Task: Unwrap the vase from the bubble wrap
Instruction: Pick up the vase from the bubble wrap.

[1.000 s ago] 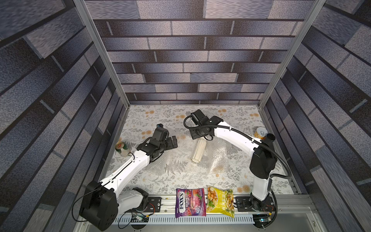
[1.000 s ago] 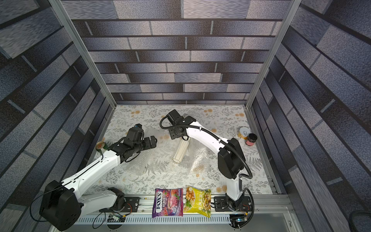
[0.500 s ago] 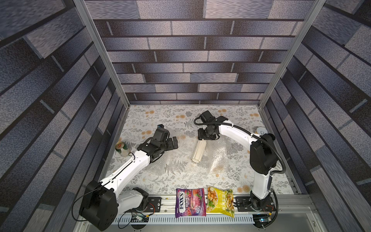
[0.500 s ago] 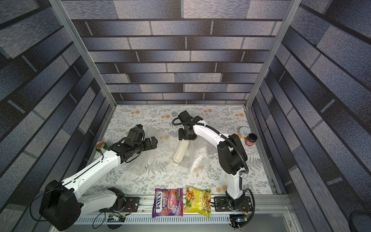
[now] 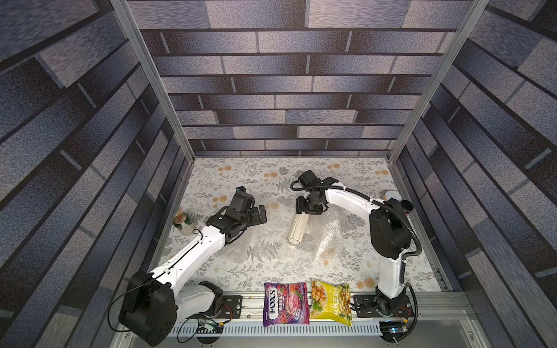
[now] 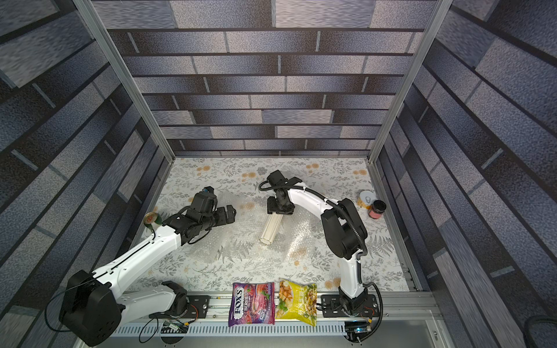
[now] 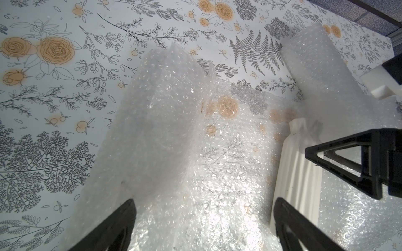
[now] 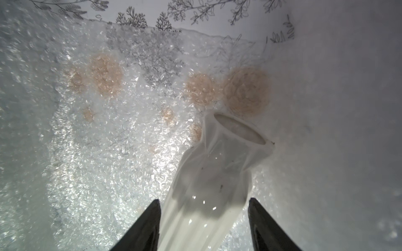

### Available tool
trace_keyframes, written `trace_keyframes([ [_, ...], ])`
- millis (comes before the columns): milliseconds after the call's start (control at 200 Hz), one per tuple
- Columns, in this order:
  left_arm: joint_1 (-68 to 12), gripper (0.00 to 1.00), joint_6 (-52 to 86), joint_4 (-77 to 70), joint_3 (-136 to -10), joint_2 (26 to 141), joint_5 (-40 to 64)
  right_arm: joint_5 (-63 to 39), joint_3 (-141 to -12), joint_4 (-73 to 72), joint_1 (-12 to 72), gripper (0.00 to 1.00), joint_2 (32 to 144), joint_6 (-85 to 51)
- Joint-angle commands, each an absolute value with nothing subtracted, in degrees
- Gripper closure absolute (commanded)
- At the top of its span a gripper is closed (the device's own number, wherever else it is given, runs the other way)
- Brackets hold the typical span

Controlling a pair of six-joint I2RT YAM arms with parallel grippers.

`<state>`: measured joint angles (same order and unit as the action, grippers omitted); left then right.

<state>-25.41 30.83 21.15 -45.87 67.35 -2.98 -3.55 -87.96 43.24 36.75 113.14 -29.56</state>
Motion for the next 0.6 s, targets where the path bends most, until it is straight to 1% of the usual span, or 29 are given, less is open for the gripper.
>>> trace_keyframes([
  [0, -25.0, 0.00, 29.7, 22.6, -45.4, 66.9, -3.7, -3.6, -87.2, 44.1, 36.1, 0.34, 114.9, -29.9],
  [591, -24.4, 0.00, 29.4, 21.9, -45.5, 67.5, -3.0, -3.1, -94.2, 46.4, 35.2, 0.33, 122.4, -27.7],
])
